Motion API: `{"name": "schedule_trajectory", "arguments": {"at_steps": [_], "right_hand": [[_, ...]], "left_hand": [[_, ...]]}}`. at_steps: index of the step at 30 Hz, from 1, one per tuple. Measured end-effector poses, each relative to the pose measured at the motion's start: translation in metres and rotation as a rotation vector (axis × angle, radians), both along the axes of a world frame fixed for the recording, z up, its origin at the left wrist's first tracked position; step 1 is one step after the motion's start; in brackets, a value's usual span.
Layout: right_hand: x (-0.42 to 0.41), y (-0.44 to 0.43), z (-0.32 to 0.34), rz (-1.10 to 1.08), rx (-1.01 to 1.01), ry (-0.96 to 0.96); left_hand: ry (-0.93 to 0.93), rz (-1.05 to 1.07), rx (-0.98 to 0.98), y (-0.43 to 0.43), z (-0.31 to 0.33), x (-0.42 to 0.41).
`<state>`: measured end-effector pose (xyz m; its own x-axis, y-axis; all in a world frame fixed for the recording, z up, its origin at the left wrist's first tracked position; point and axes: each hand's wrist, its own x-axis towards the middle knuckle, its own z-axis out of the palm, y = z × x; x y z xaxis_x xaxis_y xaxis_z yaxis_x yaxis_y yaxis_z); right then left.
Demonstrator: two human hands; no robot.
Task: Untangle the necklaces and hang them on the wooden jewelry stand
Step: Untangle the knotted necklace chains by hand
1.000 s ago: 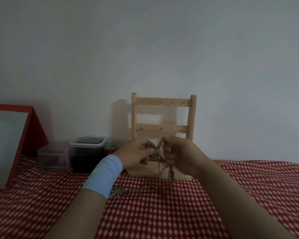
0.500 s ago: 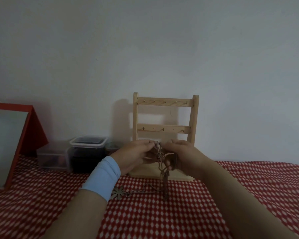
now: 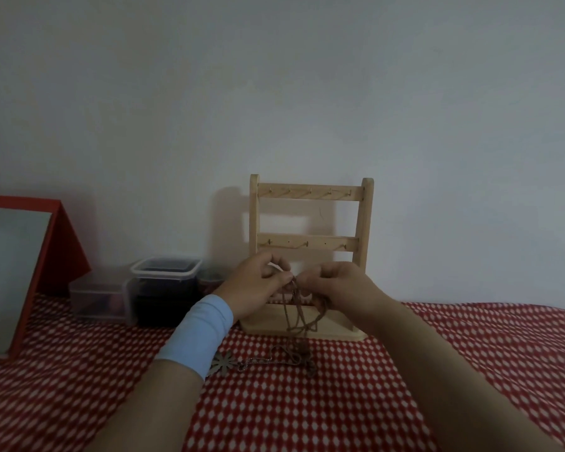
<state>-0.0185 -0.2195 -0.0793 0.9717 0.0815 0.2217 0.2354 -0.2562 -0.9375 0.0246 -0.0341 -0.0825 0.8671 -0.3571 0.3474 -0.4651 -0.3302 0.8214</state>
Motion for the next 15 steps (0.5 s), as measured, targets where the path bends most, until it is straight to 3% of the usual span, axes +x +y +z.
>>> {"name": "schedule_trajectory", "arguments": {"at_steps": [8, 11, 15], "right_hand": [[0.0019, -0.0006, -0.0002, 0.069, 0.143, 0.059], [0.0033, -0.0017, 0.0008, 0.104, 0.231, 0.085], [0.0028, -0.0034, 0.0006, 0.091, 0.122, 0.098]], "left_hand": [[0.046, -0.112, -0.058, -0.0001, 0.0024, -0.0071], [-0.029, -0.051, -0.023, 0.0000, 0.0026, -0.0047], [-0.096, -0.015, 0.115, 0.0020, 0.0067, -0.0041]]}}
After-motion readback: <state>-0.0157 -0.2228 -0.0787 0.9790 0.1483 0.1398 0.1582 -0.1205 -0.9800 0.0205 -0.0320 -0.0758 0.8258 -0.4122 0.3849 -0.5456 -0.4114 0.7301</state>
